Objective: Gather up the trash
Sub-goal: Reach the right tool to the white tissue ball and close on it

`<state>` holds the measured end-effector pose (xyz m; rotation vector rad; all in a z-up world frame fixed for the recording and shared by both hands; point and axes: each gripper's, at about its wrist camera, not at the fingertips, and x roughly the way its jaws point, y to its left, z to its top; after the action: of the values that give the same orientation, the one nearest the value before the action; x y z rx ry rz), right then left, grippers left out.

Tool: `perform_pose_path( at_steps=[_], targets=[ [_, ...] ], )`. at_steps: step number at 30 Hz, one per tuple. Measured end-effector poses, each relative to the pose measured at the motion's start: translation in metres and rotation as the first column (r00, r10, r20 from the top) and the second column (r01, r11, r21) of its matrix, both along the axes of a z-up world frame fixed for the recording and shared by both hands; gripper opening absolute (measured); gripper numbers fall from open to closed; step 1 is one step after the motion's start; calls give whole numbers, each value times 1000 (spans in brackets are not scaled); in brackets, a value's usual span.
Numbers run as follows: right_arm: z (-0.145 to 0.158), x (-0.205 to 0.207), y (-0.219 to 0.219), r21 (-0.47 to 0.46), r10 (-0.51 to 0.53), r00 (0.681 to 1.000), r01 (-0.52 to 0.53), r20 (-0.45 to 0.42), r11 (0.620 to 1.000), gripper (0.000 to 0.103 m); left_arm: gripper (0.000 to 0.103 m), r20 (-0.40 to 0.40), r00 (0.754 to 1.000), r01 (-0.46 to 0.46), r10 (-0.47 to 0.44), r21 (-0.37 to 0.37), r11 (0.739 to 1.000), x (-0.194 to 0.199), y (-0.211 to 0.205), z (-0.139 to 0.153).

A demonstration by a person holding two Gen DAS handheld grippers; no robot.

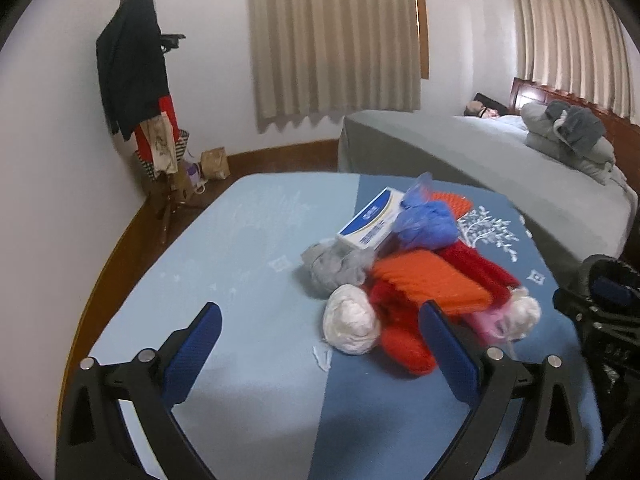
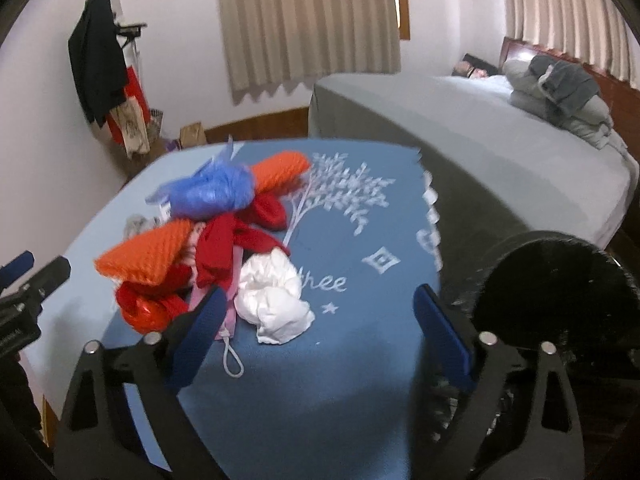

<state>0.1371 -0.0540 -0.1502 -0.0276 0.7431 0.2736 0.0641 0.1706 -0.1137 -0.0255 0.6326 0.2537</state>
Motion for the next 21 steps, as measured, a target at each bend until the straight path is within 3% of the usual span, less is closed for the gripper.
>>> perform_pose_path(
  at_steps=[13, 16, 19, 21],
  targets=[
    [-36, 31, 24, -5, 74, 992, -75, -98, 997, 75, 86, -65, 998, -2, 1, -26, 1000, 26, 14, -34],
    [-39, 35, 28, 10, 112, 987, -111, -115, 994, 63, 82, -76, 997, 10, -12, -31, 999, 30, 13, -39],
    [-39, 33, 32, 50, 183, 974, -178, -134, 983, 38, 78, -90, 996, 26, -30, -41, 999, 35, 10, -44],
    [-37, 31, 34, 50, 197, 971, -192, -133, 980, 33, 71, -97, 994, 43, -47, -52, 998, 39, 9, -47]
  ],
)
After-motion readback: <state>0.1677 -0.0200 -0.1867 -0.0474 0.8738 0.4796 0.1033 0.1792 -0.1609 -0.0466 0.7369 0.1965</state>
